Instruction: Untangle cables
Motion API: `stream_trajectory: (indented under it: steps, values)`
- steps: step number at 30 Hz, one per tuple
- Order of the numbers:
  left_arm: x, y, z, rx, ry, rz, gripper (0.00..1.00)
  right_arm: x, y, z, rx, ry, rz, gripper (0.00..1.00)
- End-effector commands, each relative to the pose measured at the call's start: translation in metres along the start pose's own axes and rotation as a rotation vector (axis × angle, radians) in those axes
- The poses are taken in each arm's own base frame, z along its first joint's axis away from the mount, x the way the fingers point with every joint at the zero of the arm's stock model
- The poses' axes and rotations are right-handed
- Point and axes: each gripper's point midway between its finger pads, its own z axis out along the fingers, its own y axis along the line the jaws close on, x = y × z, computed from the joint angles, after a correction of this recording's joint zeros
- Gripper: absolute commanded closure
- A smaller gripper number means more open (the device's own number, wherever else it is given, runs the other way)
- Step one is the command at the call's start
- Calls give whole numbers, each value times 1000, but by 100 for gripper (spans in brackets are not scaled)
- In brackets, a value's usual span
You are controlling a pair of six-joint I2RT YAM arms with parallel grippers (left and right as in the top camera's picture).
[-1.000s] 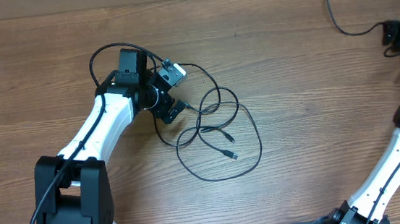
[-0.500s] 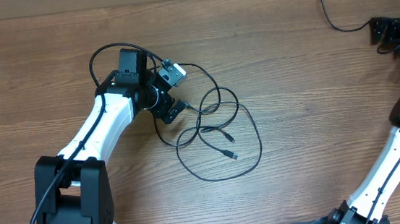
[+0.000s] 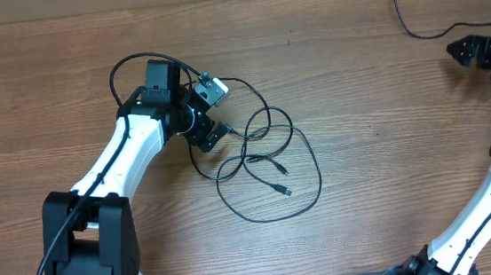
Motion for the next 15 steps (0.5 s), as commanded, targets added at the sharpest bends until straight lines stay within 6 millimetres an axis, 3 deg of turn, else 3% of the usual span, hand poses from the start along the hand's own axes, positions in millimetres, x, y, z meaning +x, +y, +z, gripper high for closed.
stream_trajectory:
  steps: [1,5,9,15]
  values:
    - [-6,-2,-7,-11,-18,21,0,-58,48,-71,33,-112,-128,0]
    - [-6,-2,-7,-11,-18,22,0,-79,96,-115,35,-149,-184,0]
    - [-6,-2,-7,-11,-18,21,0,-88,161,-154,4,-164,-225,0]
    - [-6,-2,-7,-11,-18,21,0,-77,262,-178,-99,-129,-321,0]
